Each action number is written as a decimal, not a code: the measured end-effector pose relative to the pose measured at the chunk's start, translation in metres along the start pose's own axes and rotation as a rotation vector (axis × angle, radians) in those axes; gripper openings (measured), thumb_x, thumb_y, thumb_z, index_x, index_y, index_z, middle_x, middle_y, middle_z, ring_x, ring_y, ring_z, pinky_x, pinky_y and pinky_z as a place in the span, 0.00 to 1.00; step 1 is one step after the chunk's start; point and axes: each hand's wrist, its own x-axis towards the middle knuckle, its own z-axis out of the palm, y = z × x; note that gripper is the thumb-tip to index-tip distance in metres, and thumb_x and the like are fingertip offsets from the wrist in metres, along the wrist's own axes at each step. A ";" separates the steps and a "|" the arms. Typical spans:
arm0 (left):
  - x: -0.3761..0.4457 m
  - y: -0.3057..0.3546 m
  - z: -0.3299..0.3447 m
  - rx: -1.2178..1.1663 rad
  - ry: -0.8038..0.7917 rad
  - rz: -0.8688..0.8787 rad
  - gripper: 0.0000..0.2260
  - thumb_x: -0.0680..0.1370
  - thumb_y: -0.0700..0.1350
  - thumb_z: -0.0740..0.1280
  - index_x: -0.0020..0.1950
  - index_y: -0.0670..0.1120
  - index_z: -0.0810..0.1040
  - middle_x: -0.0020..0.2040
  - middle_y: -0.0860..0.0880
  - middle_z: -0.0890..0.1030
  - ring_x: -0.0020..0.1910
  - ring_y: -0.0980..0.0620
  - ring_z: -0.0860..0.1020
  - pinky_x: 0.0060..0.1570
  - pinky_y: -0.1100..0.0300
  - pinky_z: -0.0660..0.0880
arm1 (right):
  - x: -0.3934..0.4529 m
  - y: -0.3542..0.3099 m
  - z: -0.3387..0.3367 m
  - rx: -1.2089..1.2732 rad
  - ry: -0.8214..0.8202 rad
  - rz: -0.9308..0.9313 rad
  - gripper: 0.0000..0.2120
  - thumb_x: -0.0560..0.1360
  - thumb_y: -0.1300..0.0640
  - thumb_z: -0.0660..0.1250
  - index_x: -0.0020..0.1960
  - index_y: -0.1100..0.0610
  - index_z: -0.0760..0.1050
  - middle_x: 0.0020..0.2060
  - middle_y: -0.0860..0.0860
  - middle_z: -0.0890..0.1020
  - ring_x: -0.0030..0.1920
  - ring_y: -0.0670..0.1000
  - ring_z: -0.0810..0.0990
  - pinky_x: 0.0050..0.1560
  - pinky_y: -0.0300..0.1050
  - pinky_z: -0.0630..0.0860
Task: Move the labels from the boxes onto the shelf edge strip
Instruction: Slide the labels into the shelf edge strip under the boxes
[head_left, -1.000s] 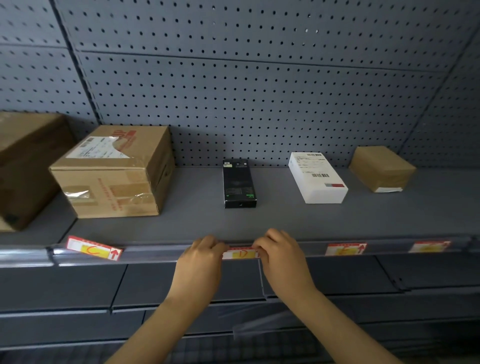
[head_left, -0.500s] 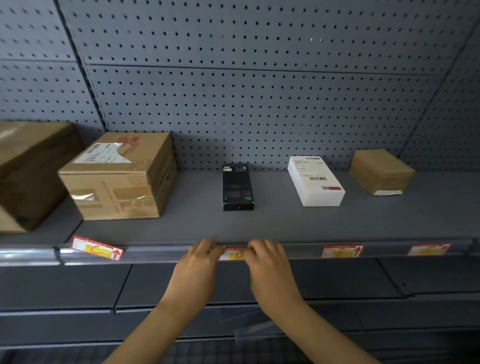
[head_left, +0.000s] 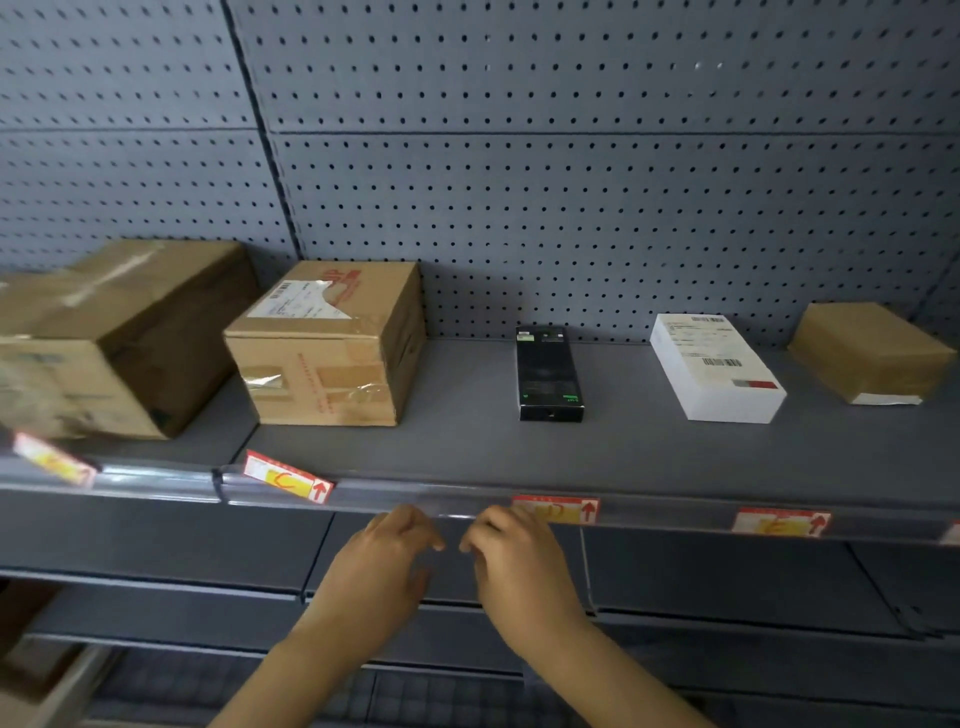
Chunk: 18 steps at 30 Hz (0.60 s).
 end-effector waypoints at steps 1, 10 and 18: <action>-0.003 -0.010 -0.007 0.001 0.023 -0.016 0.13 0.72 0.40 0.70 0.54 0.51 0.79 0.56 0.54 0.76 0.54 0.52 0.77 0.49 0.60 0.74 | 0.006 -0.010 0.004 0.007 0.011 -0.001 0.16 0.56 0.69 0.77 0.38 0.52 0.82 0.36 0.47 0.81 0.38 0.51 0.80 0.40 0.44 0.78; -0.017 -0.130 -0.086 0.016 0.239 -0.016 0.18 0.66 0.32 0.73 0.51 0.48 0.78 0.51 0.47 0.77 0.45 0.44 0.78 0.37 0.53 0.78 | 0.069 -0.120 0.056 0.039 0.143 0.050 0.10 0.69 0.64 0.70 0.48 0.54 0.79 0.44 0.50 0.81 0.45 0.53 0.79 0.42 0.48 0.78; -0.003 -0.193 -0.104 -0.105 0.182 0.153 0.12 0.73 0.36 0.70 0.54 0.47 0.80 0.50 0.48 0.80 0.44 0.46 0.80 0.37 0.53 0.78 | 0.092 -0.161 0.078 -0.019 0.212 0.260 0.06 0.69 0.62 0.74 0.41 0.53 0.80 0.37 0.48 0.79 0.38 0.52 0.78 0.35 0.48 0.77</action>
